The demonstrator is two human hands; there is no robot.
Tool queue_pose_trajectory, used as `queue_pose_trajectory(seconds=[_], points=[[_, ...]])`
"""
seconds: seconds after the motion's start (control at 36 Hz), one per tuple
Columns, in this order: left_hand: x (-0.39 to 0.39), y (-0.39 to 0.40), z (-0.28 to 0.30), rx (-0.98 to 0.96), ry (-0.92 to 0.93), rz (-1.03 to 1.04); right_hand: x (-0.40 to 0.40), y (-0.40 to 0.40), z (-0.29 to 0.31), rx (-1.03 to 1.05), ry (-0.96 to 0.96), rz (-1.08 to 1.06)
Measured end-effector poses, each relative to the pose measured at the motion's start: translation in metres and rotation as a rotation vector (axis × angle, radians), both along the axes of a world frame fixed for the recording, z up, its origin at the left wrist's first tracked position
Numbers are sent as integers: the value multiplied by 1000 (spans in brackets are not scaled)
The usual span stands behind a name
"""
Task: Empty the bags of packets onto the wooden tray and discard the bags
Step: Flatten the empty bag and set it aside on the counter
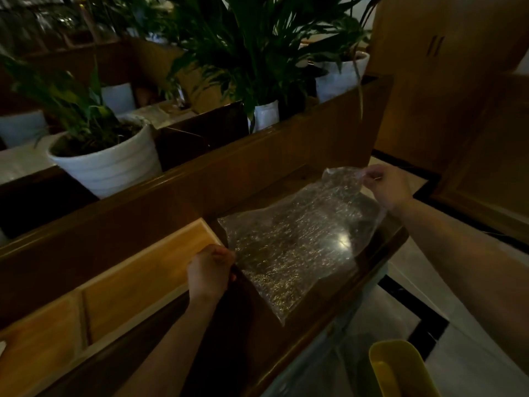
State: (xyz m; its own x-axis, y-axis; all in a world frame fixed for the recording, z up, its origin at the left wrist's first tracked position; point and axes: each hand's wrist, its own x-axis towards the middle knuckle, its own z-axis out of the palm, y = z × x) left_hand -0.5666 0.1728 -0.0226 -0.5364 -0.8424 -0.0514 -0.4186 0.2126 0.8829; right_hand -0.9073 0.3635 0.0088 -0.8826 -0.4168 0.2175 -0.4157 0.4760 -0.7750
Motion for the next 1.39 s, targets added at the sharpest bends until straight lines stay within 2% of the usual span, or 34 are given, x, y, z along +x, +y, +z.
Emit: queue_pose_trajectory(seconds=[0.19,0.28,0.39,0.5,0.67,0.94,1.28,1.39], points=[[4,-8,0,-85,-100,-32,2,0,-2,73,-9,-17],[14,-9,-1,-70,-80,-18,15,8,2,214,137,-60],[31,-2,-1,4,36,9,57,22,-2,187,365,-49],[53,7,-1,23,85,-23,114,26,-13,144,406,110],[106,17,-3,-88,47,-120,194,22,-19,155,411,374],[225,26,-3,-289,-111,-263,306,-15,-21,267,339,769],[406,34,2,-410,-412,-135,449,-74,-27,361,385,1144],[470,38,1,-401,-418,-63,500,-95,-26,401,448,1224]])
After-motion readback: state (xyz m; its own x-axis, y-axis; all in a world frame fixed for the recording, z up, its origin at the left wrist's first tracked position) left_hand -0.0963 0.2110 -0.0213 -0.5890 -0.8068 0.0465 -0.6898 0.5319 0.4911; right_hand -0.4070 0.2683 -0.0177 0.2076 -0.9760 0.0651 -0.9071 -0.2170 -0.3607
